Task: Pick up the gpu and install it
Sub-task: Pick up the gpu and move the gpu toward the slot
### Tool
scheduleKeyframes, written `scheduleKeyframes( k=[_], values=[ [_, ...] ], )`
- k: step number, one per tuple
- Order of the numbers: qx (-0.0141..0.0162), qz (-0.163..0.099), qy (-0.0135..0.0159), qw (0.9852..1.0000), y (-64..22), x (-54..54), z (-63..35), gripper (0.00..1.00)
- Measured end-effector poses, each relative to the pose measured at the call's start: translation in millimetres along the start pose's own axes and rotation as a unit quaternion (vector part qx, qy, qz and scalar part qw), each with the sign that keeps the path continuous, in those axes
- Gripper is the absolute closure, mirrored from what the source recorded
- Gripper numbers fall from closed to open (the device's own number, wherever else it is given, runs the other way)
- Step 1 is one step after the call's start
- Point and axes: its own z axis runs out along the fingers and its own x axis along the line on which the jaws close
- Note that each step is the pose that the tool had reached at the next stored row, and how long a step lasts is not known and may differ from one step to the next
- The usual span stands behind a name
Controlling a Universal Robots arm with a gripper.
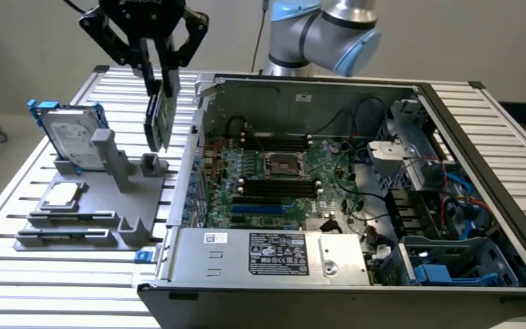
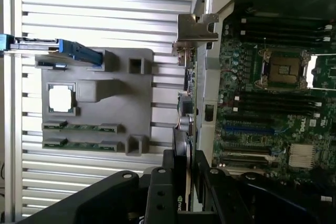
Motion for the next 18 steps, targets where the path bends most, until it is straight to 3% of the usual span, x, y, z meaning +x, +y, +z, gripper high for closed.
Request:
scheduleKeyframes(
  k=[9, 13, 18],
  values=[
    [0.0000, 0.000, 0.0021, 1.0000, -2.4, -40.8, -1.6, 0.73],
    [0.0045, 0.001, 0.0024, 1.0000, -3.3, -58.4, 1.5, 0.73],
    [0.0052, 0.016, 0.0025, 0.9999, -3.8, -66.5, 9.2, 0.73]
  ],
)
